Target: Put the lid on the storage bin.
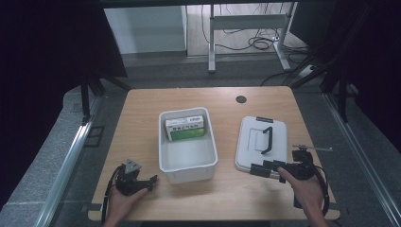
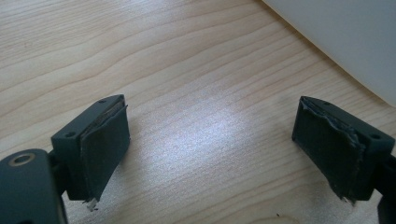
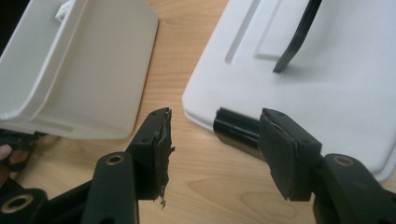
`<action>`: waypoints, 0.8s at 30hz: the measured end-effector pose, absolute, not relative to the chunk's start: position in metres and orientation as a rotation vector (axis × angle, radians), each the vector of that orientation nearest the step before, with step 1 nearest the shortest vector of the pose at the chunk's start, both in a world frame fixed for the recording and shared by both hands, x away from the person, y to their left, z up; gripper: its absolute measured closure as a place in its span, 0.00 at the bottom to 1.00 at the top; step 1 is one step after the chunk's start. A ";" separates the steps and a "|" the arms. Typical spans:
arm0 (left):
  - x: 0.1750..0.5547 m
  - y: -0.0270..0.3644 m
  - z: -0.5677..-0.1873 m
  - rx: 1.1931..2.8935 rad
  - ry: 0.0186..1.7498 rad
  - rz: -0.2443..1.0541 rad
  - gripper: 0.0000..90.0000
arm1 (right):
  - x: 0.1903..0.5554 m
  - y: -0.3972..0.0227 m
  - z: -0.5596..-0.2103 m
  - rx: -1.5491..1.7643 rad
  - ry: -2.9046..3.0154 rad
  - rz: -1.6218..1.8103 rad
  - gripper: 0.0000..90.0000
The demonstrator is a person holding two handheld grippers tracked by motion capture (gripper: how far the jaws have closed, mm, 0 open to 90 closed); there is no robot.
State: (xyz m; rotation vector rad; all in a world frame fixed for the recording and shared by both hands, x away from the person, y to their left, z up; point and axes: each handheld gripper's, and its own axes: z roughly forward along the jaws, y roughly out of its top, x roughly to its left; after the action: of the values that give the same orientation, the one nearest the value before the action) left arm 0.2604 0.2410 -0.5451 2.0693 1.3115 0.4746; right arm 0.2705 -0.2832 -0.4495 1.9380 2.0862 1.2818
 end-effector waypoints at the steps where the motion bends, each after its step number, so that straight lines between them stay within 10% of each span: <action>1: 0.260 0.241 -0.545 2.070 1.311 0.474 0.12 | 0.272 -0.283 -0.448 1.936 2.086 1.279 0.50; 24: 0.260 0.241 -0.545 2.066 1.315 0.478 0.13 | 0.319 -0.273 -0.423 1.987 2.069 1.186 0.50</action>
State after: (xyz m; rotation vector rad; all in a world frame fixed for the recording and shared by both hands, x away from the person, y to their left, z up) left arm 0.2601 0.2411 -0.5450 2.0662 1.3151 0.4780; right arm 0.3194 -0.2730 -0.4228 1.9869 2.0690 1.1863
